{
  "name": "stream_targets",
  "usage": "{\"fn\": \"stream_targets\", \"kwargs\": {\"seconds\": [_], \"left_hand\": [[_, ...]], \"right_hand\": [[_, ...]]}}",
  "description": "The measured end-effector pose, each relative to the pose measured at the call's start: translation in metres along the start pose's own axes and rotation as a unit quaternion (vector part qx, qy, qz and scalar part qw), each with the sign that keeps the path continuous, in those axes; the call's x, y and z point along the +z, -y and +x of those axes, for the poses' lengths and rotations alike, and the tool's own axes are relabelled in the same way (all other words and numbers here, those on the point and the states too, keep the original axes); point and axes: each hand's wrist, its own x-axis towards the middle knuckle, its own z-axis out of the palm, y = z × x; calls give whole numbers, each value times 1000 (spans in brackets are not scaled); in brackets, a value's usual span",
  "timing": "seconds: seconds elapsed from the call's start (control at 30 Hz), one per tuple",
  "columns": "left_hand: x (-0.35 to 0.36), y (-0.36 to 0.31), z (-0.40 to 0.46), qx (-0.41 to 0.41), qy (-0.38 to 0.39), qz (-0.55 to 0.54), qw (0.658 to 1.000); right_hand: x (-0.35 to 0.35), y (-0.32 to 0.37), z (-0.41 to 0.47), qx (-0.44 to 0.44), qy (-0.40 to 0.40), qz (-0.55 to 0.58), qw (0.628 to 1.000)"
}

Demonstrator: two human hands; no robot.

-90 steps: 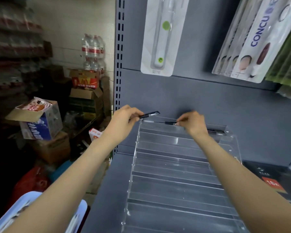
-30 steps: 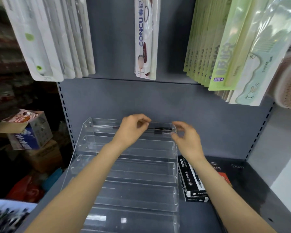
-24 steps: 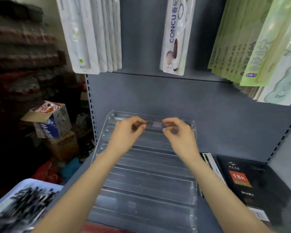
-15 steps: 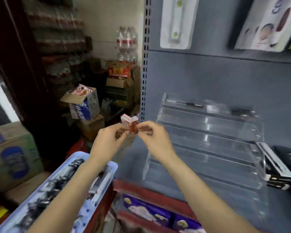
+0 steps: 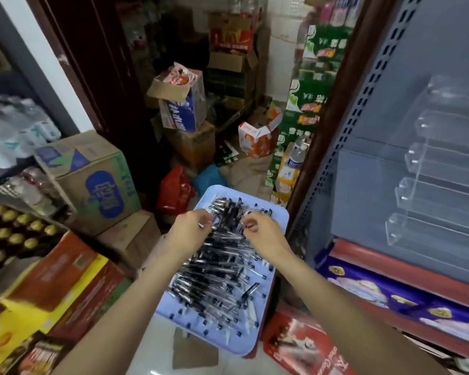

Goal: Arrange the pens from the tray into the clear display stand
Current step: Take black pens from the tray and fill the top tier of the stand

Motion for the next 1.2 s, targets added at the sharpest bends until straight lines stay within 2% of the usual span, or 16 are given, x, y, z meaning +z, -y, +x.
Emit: {"fn": "stream_targets", "kwargs": {"seconds": [0.1,0.23,0.43,1.03,1.2], "left_hand": [[14,18,8,39,58,79,994],[21,37,19,48,73,127,988],[28,63,31,51,124,94,986],[34,83,41,82,94,21,992],[35,89,44,69,95,-32,993]], "right_hand": [[16,-10,13,8,15,-39,999],[30,-21,31,10,20,-69,997],[44,-27,51,14,57,-94,994],[51,-11,70,96,96,-131,982],[45,-9,70,96,123,-84,984]]}}
